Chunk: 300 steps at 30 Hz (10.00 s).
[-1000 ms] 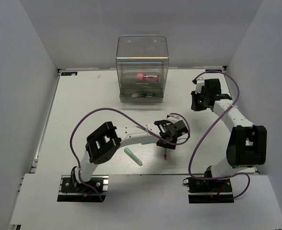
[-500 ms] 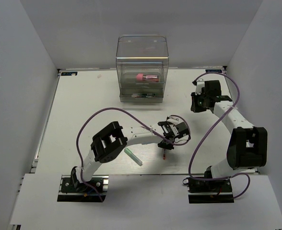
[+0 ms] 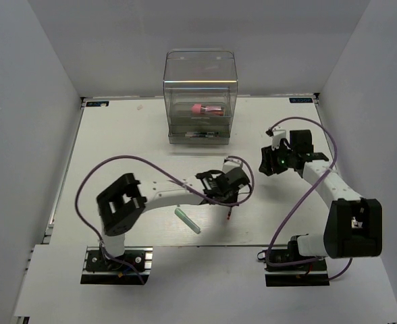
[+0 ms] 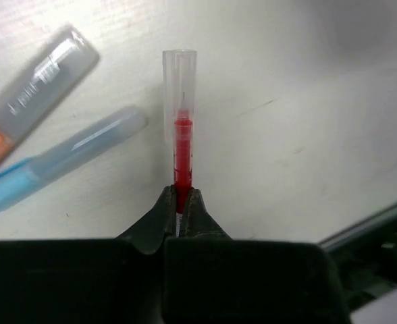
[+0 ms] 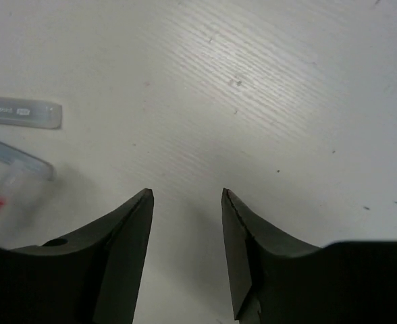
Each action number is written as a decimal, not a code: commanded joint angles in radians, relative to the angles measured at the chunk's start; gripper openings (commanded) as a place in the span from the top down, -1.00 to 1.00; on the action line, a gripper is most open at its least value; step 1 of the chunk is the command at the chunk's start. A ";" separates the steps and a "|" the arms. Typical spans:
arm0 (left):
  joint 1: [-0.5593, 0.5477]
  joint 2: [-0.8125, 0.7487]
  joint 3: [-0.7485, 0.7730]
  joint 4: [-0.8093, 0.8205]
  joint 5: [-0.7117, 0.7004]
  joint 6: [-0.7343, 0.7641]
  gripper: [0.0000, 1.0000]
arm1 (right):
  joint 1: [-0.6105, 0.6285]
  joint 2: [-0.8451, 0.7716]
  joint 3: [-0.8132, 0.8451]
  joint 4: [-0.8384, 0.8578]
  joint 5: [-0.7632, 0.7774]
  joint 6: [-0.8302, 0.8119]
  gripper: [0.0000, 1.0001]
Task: Sort the stationery into containers
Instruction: Pick up the pen from the center of the board, then place the pen in the drawer, then close the drawer in the storage box, then open the drawer in the storage box, then pick up the pen from the center of the board, then place the pen in the drawer.
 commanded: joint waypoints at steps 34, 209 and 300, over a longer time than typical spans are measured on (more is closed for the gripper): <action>0.465 -0.133 -0.200 0.751 -0.481 -1.004 1.00 | 0.009 -0.223 -0.272 0.149 -0.153 -0.173 0.73; 0.623 0.293 -0.326 1.389 -0.042 -0.677 1.00 | 0.362 -0.377 -0.419 0.305 -0.122 -0.294 0.31; 0.574 -0.931 -0.865 -0.068 0.212 -0.535 -0.92 | 0.529 0.439 0.435 0.296 0.227 -0.661 1.00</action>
